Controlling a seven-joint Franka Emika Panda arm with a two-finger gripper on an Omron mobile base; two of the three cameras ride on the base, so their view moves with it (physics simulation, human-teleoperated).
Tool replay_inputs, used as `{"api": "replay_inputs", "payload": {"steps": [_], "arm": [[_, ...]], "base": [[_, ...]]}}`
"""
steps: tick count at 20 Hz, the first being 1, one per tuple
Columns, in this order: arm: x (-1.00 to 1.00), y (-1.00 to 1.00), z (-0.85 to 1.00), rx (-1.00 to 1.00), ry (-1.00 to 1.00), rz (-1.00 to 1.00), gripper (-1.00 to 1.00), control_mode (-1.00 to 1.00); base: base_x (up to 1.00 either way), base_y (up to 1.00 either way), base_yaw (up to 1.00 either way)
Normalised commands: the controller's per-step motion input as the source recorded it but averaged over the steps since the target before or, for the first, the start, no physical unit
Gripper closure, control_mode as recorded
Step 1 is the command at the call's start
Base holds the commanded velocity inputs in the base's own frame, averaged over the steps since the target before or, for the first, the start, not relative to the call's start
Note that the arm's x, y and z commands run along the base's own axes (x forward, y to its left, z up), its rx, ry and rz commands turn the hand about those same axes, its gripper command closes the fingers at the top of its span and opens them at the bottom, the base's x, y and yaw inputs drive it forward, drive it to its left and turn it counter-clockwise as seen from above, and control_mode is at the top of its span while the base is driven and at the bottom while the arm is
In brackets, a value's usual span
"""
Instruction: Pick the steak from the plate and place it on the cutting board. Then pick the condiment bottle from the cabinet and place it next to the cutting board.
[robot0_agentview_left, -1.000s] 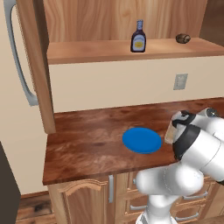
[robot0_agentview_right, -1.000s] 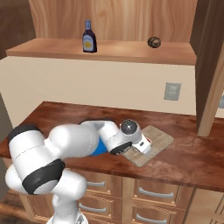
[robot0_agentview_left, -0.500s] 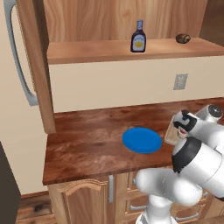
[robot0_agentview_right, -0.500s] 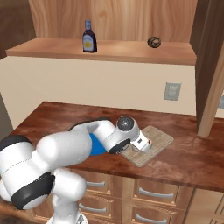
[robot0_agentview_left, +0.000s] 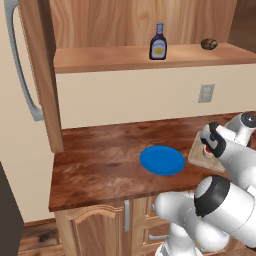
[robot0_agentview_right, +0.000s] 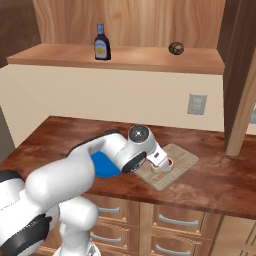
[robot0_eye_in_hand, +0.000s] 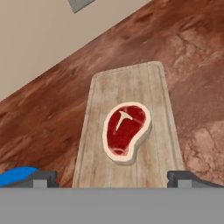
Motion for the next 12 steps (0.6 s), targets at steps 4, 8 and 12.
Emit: {"api": "replay_inputs", "payload": {"steps": [4,8,12], "arm": [[-0.16,0.02,0.29,0.04,0.00,0.00,-1.00,-1.00],[-0.15,0.00,0.25,0.08,0.00,0.00,-1.00,-1.00],[-0.16,0.00,0.20,0.11,0.00,0.00,-1.00,-1.00]], "base": [[0.00,0.00,0.00],[0.00,0.00,0.00],[0.00,0.00,0.00]]}}
